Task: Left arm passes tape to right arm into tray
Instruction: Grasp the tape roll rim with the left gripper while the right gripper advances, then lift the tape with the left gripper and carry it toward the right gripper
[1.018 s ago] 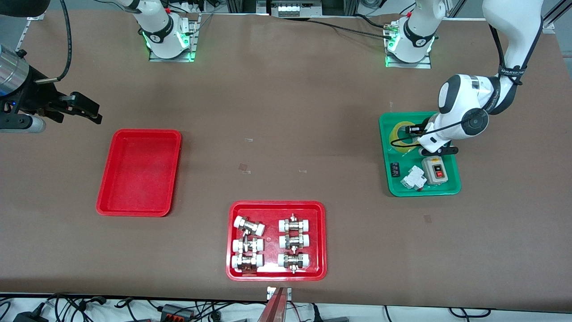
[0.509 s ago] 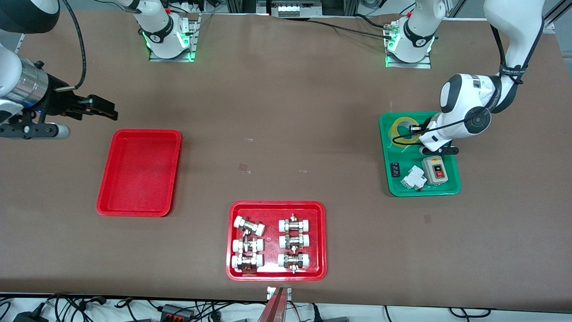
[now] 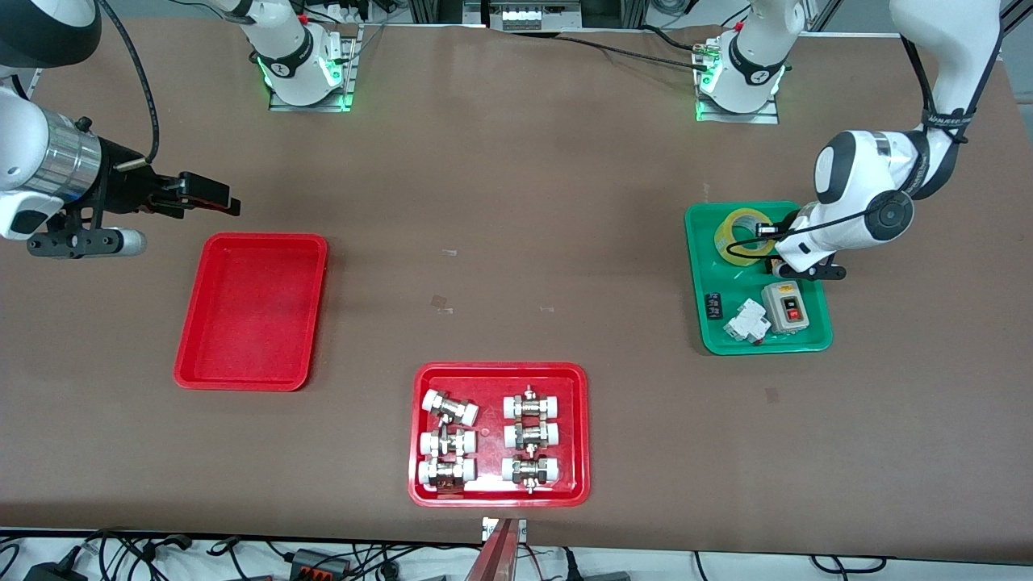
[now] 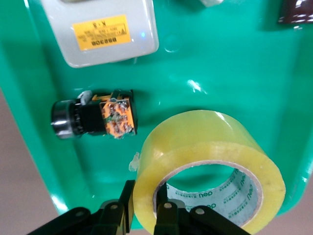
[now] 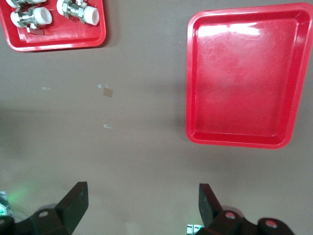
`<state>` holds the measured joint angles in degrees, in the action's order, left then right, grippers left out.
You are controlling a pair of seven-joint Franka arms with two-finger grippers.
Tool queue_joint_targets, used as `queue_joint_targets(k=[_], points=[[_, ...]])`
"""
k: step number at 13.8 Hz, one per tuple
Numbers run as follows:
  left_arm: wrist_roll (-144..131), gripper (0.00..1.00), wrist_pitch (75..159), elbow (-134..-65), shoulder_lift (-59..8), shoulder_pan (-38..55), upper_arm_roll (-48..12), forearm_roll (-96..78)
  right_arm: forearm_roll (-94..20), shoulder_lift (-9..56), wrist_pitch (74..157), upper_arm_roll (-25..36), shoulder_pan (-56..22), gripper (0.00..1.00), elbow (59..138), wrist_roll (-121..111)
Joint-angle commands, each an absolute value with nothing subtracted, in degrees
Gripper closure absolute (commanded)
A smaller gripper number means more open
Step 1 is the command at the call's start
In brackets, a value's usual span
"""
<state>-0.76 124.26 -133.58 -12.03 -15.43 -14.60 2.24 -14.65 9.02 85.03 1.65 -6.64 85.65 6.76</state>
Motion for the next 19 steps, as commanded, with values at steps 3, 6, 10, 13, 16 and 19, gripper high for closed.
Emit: queue_joint_targets(k=[3,6,10,13,16,19], points=[[-0.3,1.0,105.5,-119.2,-11.2,-13.7,-17.3,2.3,-17.6,9.6,85.0,1.5,-6.1,0.0,85.6,6.0],[-4.6,1.0,104.6,-117.2,-11.3,-13.4,-23.9,-0.7,-18.5,10.1,85.1,1.6,-6.0,0.0,85.6,6.0],[-20.4,1.0,104.7,-110.1,-16.6,-9.5,-32.4,-0.9,-23.8,11.7,84.4,1.6,-5.0,0.0,85.9,5.6],[-29.1,0.99,104.7,-101.7,-20.4,-1.1,-32.4,-0.7,-25.6,13.3,84.9,1.6,-4.7,0.0,86.7,2.1],[-30.1,1.0,105.0,-92.2,-23.0,3.3,-32.5,-0.9,-30.7,14.8,85.0,1.7,-3.3,0.0,87.7,-1.8],[-35.4,1.0,105.8,-82.1,-24.3,8.6,-32.5,-5.7,-34.5,16.4,85.1,1.7,-1.8,0.0,88.9,-7.1]])
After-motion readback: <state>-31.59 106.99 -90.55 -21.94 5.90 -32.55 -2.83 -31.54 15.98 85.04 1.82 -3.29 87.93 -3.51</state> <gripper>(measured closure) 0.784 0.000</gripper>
